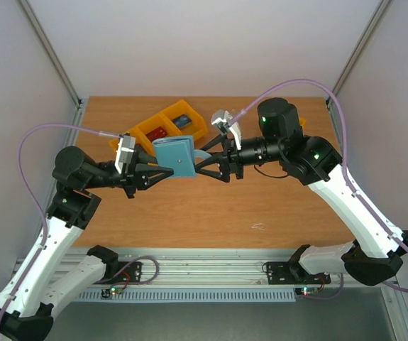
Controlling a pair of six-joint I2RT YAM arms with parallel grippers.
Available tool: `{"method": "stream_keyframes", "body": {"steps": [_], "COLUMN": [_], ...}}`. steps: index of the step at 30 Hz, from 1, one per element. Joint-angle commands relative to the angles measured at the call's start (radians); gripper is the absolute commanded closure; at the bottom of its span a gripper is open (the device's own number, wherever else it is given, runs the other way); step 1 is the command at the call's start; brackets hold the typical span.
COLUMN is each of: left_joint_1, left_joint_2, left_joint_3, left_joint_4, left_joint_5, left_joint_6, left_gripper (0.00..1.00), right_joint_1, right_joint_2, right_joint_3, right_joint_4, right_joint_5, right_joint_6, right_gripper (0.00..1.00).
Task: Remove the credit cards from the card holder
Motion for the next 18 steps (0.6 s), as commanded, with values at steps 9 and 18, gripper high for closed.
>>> {"method": "stream_keyframes", "body": {"steps": [9, 18], "left_joint_1": [-0.021, -0.022], "left_joint_2": [-0.009, -0.024], "left_joint_3": [0.003, -0.036], "left_joint_4": [-0.003, -0.004], "left_joint_5": [0.029, -0.053], "left_joint_6": [0.043, 0.017], "left_gripper": [1.00, 0.76], "right_joint_1": [0.114, 0.121], "right_joint_2": [0.067, 0.049], "right_joint_3": [0.109, 0.066], "right_joint_4": [0.020, 0.073], "right_joint_5": [-0.061, 0.147], "right_joint_6": [-0.001, 0.070], "right_gripper": [0.32, 0.99]}}
